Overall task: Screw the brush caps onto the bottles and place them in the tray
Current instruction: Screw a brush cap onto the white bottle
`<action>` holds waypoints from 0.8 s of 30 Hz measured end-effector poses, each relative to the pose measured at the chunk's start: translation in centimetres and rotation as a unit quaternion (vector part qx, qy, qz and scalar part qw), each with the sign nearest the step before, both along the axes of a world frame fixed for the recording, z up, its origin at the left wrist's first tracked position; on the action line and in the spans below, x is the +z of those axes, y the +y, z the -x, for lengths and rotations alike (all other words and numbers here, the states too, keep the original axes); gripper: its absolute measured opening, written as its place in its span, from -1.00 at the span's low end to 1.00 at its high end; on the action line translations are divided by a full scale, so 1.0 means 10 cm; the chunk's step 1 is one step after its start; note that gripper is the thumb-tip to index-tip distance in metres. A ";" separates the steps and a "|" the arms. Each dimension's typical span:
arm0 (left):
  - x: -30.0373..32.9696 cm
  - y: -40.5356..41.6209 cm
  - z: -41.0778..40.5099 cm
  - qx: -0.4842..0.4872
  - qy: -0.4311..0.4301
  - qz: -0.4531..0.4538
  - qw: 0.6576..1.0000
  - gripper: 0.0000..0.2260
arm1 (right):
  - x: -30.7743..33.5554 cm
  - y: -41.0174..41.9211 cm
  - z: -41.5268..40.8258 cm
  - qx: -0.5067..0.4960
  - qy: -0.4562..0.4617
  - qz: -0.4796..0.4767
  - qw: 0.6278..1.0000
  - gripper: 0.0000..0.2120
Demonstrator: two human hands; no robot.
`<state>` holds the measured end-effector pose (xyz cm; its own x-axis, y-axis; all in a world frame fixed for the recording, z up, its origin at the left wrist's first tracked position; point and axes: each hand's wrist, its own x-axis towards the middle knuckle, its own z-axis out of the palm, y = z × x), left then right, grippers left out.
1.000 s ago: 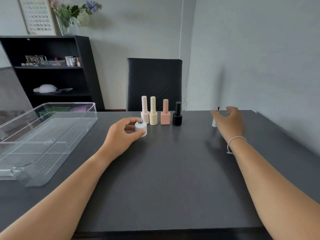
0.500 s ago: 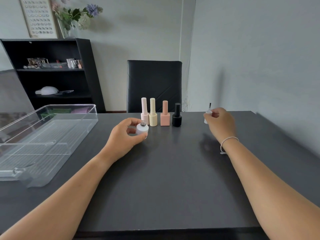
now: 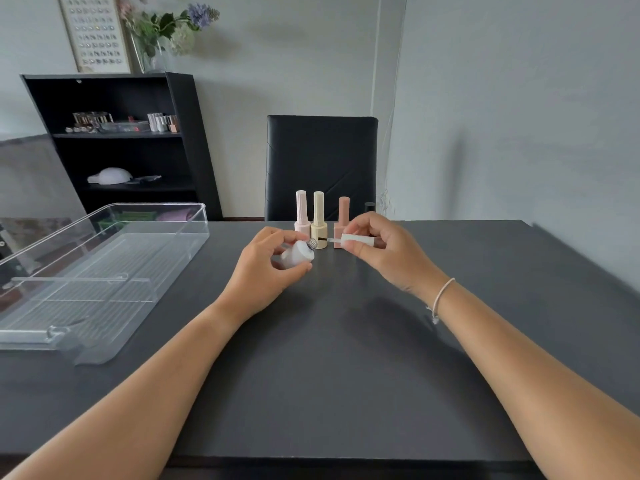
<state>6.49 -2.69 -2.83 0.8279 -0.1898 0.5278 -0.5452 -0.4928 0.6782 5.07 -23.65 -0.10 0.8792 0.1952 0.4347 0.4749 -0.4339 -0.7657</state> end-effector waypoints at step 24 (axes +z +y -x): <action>0.04 -0.09 0.09 -0.022 -0.019 -0.042 0.999 -0.65 | -0.06 0.06 -0.03 0.002 -0.047 0.028 0.999 -0.93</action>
